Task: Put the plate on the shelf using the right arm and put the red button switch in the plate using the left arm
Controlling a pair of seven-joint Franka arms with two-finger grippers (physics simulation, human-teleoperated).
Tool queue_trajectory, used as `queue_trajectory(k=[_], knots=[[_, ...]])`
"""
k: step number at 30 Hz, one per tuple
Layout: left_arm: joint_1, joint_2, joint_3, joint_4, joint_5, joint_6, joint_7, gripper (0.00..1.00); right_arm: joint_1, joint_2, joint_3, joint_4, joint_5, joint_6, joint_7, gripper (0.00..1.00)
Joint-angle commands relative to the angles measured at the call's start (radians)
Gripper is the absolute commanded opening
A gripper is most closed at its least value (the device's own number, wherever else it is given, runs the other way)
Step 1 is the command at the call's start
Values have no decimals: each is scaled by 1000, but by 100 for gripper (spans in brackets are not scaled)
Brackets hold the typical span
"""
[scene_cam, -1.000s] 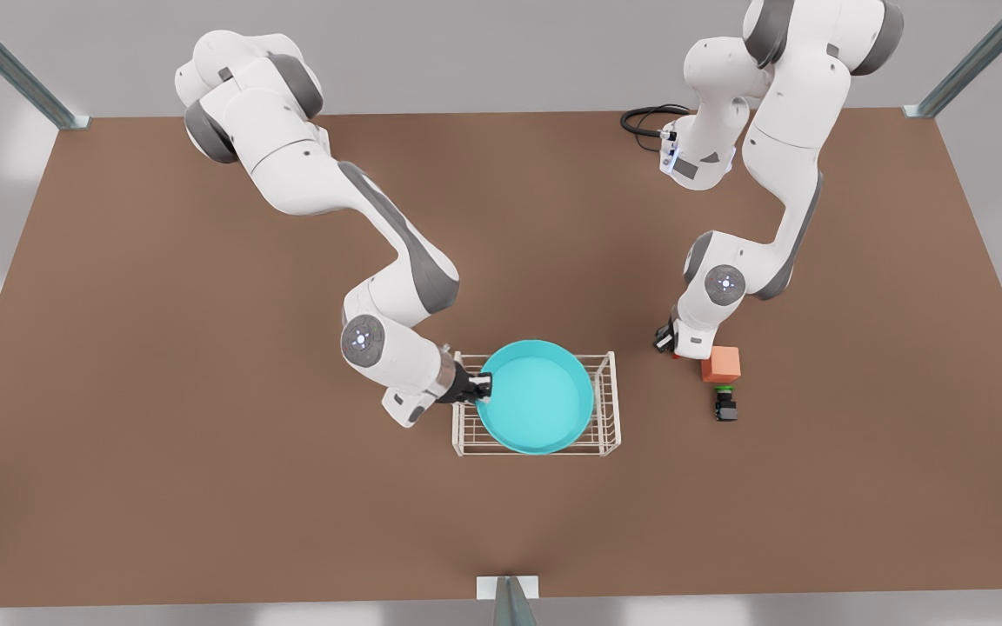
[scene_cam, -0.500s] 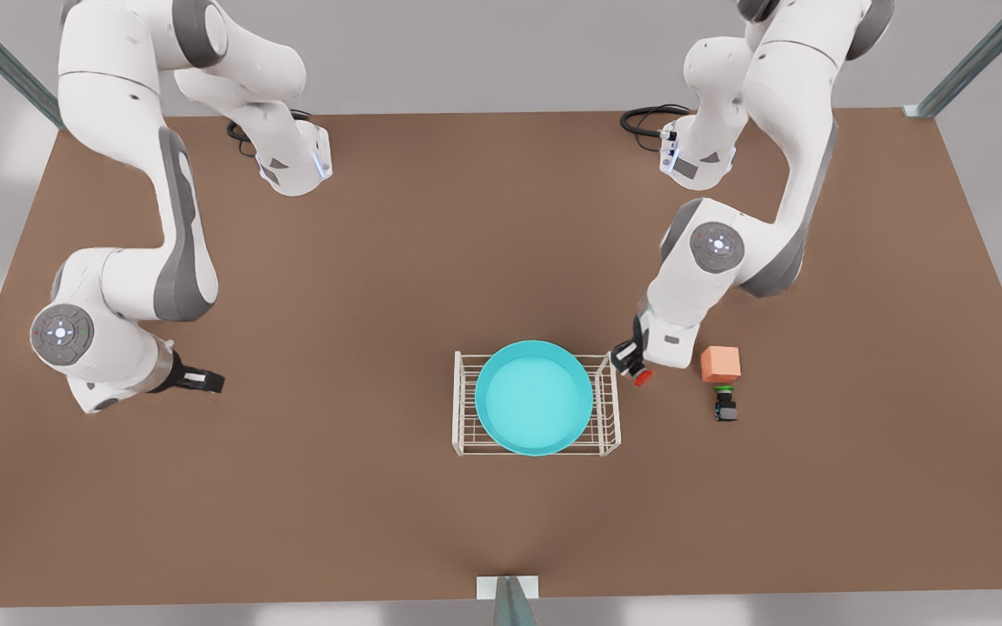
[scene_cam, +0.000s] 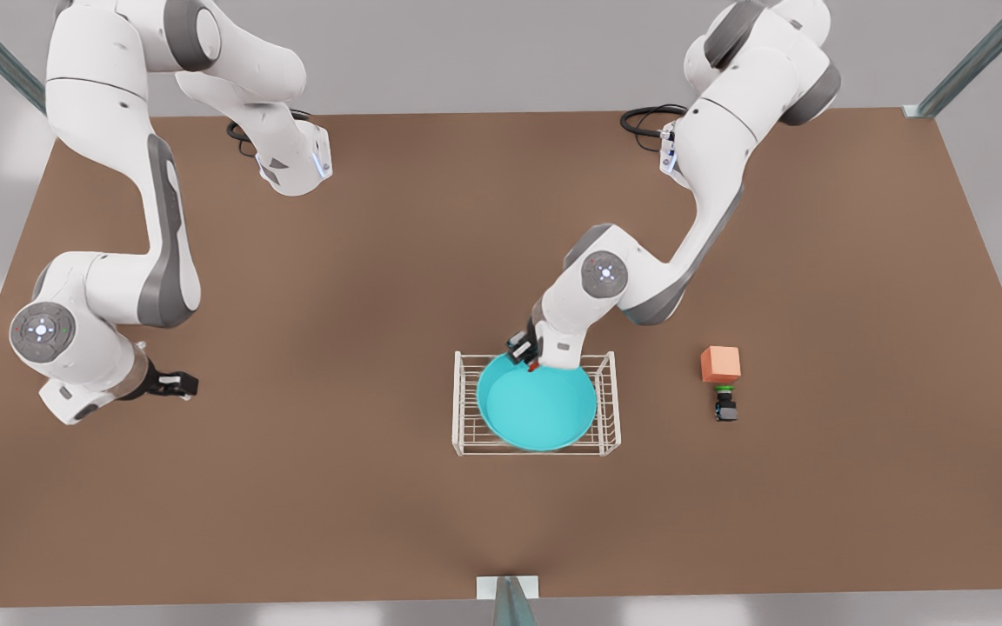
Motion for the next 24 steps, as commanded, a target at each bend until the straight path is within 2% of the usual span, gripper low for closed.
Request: queue_trajectory(k=[1,2,5,6,7,10,12,13,14,16,18,19,20,24], knots=[[7,0,1,14,4,105,-272,100,1,-2,-1,11,5,-9,-177,100],[15,3,4,70,5,52,-243,100,2,-2,1,19,6,-12,-176,100],[18,2,9,88,64,-43,-160,100,7,-2,1,31,9,-15,-173,100],[33,5,11,154,64,-190,-3,100,7,-5,4,36,20,-38,-167,100],[56,0,9,183,67,-267,129,100,4,-11,25,68,34,-78,-153,100],[130,-14,4,266,103,-562,581,100,-16,1,16,97,12,-118,-136,100],[180,-52,4,289,108,-706,740,100,-16,1,15,120,12,-128,-136,100],[200,-80,9,289,221,-798,898,100,-16,1,15,123,12,-128,-136,100],[245,-112,7,291,235,-832,961,100,-16,1,16,123,11,-128,-136,100],[346,-120,11,340,245,-836,1111,100,-16,1,13,123,11,-128,-136,100],[484,-182,3,295,159,-864,1280,100,-16,1,15,123,11,-127,-134,100],[545,-237,1,202,90,-835,1283,100,-16,1,15,125,11,-127,-136,100],[608,-490,3,-210,-7,-505,1295,100,-16,1,15,125,11,-128,-136,100],[613,-483,9,-142,7,-548,1299,100,-16,6,15,125,11,-127,-136,100]])
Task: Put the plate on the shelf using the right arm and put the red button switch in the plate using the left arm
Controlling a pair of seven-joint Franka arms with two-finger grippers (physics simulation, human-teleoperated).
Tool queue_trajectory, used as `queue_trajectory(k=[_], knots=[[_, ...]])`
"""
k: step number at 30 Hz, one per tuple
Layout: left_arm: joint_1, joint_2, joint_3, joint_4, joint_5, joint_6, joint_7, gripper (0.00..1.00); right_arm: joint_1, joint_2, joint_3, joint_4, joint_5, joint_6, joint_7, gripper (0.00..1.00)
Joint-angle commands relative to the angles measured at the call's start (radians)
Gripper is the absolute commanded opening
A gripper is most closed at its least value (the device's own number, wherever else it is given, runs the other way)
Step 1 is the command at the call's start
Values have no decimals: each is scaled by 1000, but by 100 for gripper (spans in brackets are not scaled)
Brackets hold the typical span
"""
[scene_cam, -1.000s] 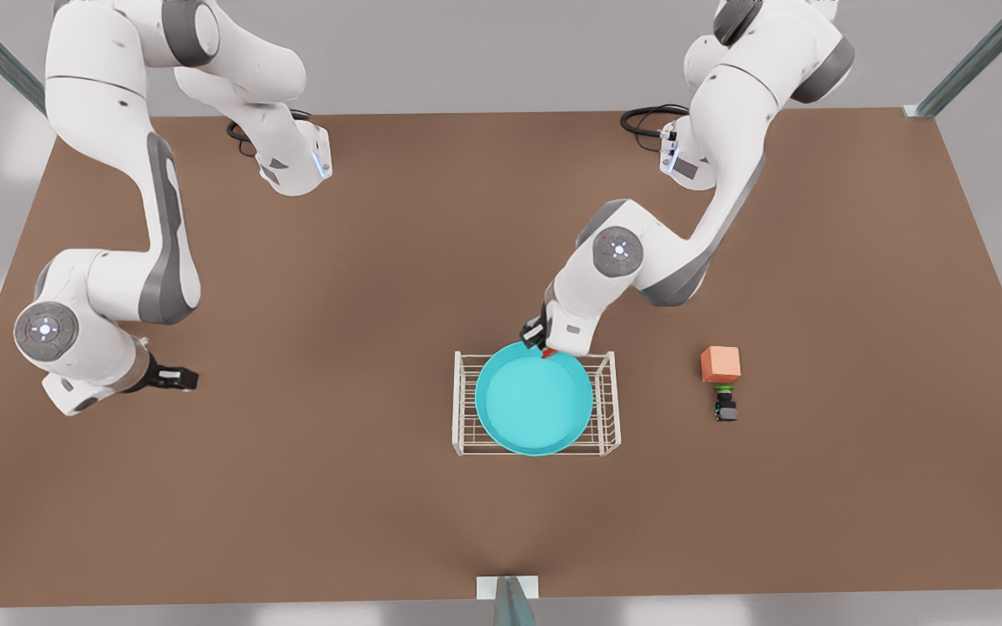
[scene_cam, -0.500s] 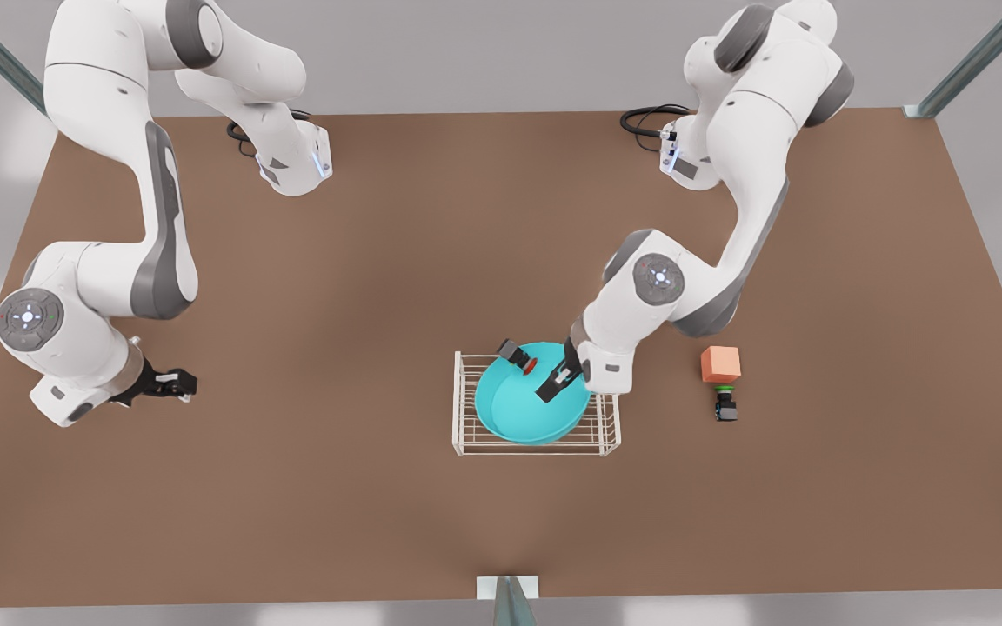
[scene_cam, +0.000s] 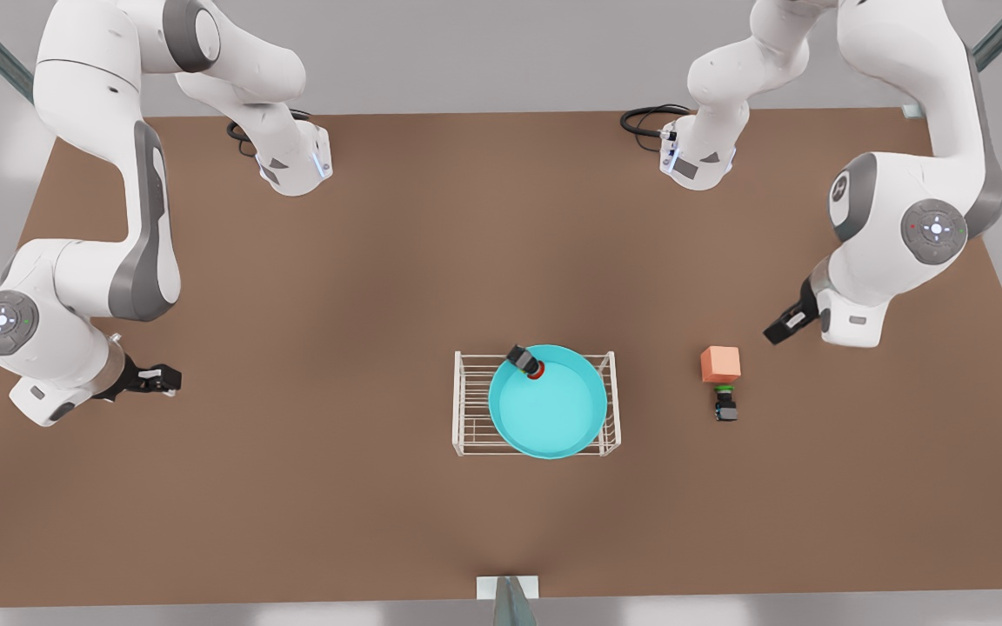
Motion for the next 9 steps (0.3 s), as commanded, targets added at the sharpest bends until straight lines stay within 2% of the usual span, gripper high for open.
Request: queue_trajectory(k=[1,2,3,4,6,9], knots=[[-221,-3,257,37,-27,-60,755,100,0,0,0,1,1,-7,-33,100],[-312,-39,382,-73,-49,-16,802,100,0,0,0,1,1,-7,-33,100],[-315,-106,379,-173,-52,119,719,100,0,2,0,1,1,-7,-33,100],[-335,-55,377,-84,-50,98,596,100,0,2,0,1,1,-7,-33,100],[-370,37,374,72,-44,-14,599,100,0,2,0,1,1,-7,-33,100],[-372,40,373,72,-55,-21,593,100,0,2,0,1,1,-7,-33,100]])
